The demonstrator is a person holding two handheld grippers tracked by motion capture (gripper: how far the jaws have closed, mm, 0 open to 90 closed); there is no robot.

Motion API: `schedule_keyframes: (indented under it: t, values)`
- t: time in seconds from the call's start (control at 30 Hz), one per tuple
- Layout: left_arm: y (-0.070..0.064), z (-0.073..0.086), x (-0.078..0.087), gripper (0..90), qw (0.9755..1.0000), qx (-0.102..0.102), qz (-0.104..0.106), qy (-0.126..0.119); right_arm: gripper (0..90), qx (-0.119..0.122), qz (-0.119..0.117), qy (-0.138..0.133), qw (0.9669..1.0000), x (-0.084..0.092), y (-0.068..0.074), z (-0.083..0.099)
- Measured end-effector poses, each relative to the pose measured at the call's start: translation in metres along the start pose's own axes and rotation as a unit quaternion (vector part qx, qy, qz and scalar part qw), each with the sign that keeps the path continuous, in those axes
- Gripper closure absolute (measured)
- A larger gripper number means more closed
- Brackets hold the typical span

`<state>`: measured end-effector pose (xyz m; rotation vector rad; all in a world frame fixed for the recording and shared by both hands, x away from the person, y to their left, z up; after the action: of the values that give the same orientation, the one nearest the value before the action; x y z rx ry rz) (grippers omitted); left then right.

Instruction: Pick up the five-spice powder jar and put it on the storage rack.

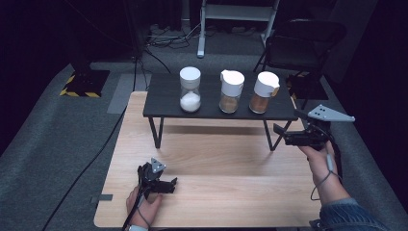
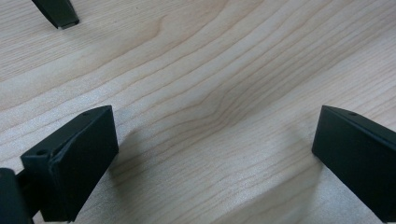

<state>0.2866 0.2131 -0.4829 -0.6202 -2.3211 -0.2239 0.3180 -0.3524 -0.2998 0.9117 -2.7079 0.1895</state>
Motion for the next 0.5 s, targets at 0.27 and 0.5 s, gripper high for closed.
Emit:
schedule_keyframes:
  t: [0.27,0.5]
  values:
    - [0.0,0.0,0.0,0.4,1.0,-0.001,0.0,0.0,1.4,-0.012,-0.003,-0.009,0.9999,0.007,0.001,0.035]
    - [0.0,0.0,0.0,0.4,1.0,-0.001,0.0,0.0,1.4,-0.021,-0.002,-0.001,0.9998,0.007,0.002,0.065]
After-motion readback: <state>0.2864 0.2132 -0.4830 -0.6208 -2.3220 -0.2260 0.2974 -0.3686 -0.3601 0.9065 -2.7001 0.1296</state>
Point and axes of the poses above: each handheld gripper's, and its own axes: x roughly backward along the jaws, z roughly out of its underside, y roughly to its left, the point moved 4 cm from there along -x, roughly forward along the jaws, and after that the axes turned 3 degrees about -y, right-handed, at the moved point
